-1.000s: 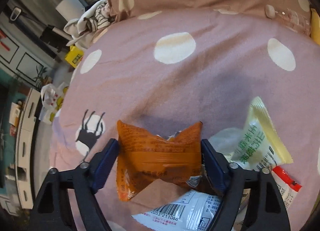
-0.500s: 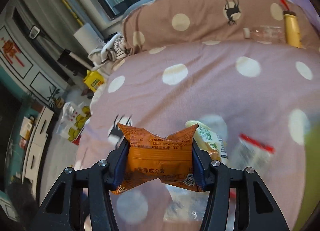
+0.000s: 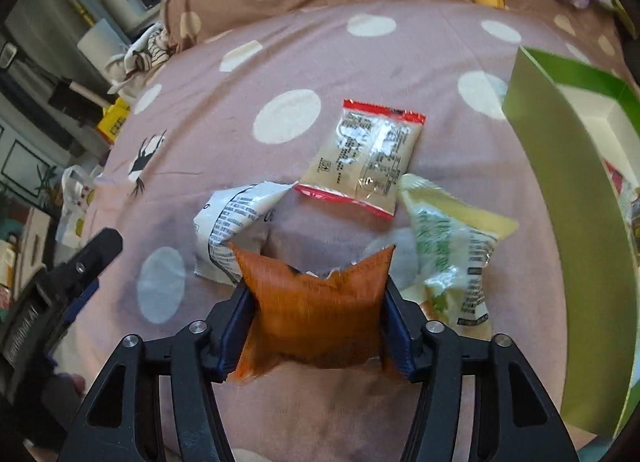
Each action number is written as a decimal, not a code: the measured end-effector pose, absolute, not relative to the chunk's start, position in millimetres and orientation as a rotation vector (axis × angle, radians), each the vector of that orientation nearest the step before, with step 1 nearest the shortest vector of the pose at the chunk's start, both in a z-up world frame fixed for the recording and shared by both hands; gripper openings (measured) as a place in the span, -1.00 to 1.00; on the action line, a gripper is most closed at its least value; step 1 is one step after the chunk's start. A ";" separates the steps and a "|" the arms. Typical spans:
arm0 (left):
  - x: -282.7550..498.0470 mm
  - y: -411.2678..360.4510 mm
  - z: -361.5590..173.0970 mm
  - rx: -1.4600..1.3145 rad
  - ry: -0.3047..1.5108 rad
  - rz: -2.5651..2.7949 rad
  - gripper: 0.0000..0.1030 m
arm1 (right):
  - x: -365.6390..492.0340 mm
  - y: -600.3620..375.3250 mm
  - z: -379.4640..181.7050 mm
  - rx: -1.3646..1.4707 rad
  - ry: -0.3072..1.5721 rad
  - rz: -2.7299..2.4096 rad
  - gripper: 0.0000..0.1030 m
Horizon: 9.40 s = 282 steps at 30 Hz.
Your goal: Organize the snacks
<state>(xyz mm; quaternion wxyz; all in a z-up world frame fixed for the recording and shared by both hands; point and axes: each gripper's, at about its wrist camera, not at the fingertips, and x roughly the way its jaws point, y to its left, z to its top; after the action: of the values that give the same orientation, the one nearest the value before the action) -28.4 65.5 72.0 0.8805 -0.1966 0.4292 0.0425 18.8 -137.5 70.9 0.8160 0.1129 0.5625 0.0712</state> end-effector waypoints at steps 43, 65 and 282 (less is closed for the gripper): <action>-46.0 -59.5 94.9 -0.304 0.836 -0.495 -0.59 | -9.8 -183.3 106.2 0.582 0.940 0.371 0.24; -22.5 -209.3 134.8 -0.034 0.756 -0.855 -0.60 | -52.3 -343.4 139.3 0.819 0.620 0.068 0.24; -14.0 -267.8 92.3 0.082 0.962 -0.765 -0.46 | -64.9 -391.6 101.0 0.823 0.842 -0.195 0.30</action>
<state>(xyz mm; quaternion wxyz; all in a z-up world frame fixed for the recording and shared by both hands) -14.0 -267.8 92.3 0.8163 0.0385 0.4512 -0.3587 -64.9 -391.6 101.0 0.8272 0.3875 0.3964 -0.0918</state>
